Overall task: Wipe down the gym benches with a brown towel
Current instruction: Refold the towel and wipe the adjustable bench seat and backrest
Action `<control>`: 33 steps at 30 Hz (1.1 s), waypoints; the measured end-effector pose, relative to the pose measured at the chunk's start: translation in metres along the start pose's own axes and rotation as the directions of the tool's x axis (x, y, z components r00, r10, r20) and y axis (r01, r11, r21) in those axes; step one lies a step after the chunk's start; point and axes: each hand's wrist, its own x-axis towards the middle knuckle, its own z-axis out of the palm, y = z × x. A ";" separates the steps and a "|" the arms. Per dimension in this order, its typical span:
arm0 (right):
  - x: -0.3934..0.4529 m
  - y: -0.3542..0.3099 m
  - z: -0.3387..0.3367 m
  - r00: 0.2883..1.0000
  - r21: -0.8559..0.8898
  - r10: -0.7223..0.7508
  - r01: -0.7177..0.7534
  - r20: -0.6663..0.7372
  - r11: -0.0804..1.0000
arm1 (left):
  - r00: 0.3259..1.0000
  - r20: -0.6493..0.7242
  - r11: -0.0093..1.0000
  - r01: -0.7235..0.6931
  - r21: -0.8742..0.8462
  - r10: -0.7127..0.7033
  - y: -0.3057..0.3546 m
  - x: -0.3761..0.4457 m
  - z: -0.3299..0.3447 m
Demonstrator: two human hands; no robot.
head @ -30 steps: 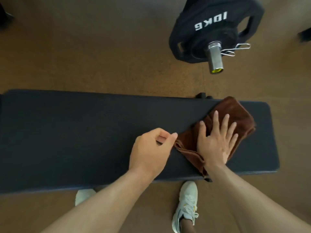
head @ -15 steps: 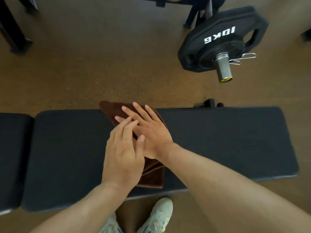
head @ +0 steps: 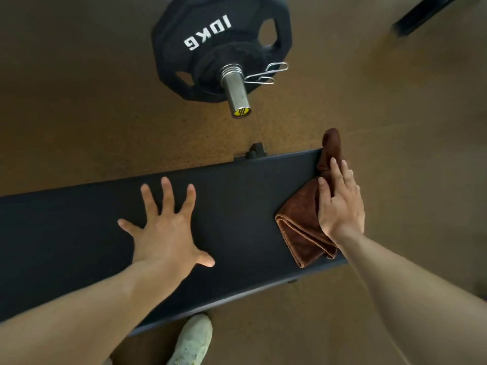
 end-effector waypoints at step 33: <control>-0.286 -0.438 0.204 0.910 -0.117 -0.406 0.413 0.078 0.903 | 0.777 -0.622 0.797 -0.313 -0.516 -0.098 -0.375 -0.105 0.081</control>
